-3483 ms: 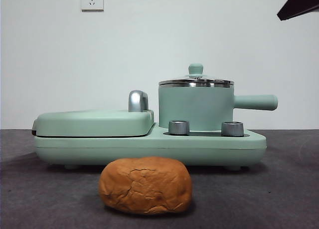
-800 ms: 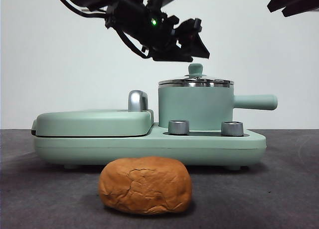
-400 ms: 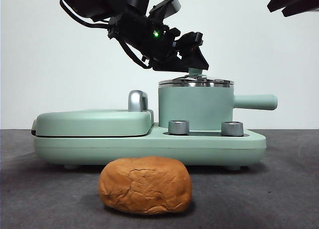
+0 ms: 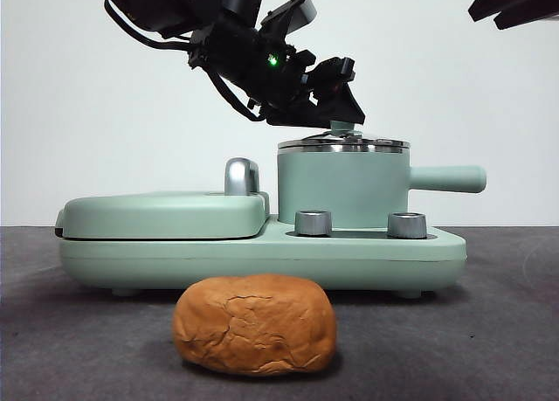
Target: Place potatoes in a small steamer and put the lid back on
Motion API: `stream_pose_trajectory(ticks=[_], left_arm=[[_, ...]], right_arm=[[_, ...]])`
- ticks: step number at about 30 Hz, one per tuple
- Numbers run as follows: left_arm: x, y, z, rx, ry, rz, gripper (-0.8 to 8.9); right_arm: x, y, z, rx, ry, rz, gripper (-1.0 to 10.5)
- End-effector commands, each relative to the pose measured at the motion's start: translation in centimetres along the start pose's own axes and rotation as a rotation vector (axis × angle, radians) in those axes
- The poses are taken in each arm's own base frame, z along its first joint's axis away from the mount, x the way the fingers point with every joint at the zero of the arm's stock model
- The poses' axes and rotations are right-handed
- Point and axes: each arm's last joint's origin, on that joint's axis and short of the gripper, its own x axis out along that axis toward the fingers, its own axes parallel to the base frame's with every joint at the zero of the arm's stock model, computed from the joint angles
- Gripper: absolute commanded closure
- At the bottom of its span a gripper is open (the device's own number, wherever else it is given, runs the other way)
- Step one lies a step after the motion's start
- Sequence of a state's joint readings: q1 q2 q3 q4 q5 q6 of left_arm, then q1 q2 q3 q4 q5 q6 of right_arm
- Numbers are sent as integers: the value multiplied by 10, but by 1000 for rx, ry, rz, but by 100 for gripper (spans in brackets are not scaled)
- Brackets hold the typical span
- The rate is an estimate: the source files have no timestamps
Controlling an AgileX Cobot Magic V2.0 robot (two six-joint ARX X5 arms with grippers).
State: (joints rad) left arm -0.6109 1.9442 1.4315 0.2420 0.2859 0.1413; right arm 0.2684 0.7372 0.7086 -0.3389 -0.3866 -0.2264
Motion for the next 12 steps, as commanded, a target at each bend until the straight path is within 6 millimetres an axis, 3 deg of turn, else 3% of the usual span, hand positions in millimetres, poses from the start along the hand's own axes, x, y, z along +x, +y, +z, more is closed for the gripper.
stream_pose_trajectory(ticks=[1, 7, 12], left_arm=[[7, 0, -1, 5, -4, -1, 582], [8, 0, -2, 4, -1, -1, 796], [8, 0, -2, 5, 0, -1, 808]], right_arm=[[-1, 0, 7, 7, -22, -3, 697], [-1, 0, 7, 7, -22, -3, 697], [-1, 0, 6, 7, -21, -3, 697]])
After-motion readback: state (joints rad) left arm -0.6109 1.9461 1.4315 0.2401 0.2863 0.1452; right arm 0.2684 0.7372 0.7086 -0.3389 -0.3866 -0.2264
